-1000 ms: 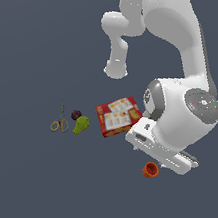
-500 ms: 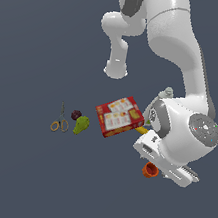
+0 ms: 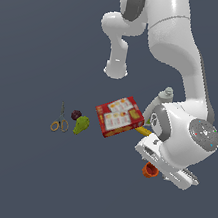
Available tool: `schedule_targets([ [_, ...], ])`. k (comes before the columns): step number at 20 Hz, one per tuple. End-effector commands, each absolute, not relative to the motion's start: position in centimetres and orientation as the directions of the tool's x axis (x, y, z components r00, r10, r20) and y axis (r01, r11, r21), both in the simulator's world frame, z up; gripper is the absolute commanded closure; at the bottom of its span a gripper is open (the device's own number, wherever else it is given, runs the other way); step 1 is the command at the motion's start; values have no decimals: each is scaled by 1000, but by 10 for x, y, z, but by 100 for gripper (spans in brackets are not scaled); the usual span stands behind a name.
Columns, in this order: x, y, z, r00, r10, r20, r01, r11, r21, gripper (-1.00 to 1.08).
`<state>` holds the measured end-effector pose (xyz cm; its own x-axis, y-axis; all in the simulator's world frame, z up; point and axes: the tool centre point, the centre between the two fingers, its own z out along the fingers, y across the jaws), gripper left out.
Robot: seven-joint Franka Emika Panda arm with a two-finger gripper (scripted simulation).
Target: Pick up a designated object from a clutter of objects.
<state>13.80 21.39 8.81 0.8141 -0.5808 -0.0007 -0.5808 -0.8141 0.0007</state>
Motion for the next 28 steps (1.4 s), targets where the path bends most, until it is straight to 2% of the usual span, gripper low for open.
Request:
schedule_targets([
  [1, 138, 214, 85, 814, -581, -1, -581, -814, 1, -92],
  [10, 137, 214, 42, 812, -584, 0, -584, -812, 0, -92],
  [16, 138, 215, 38, 812, -584, 0, -584, -812, 0, -92],
  [17, 138, 215, 38, 812, -584, 0, -584, -812, 0, 108],
  [28, 138, 214, 38, 812, -584, 0, -584, -812, 1, 108],
])
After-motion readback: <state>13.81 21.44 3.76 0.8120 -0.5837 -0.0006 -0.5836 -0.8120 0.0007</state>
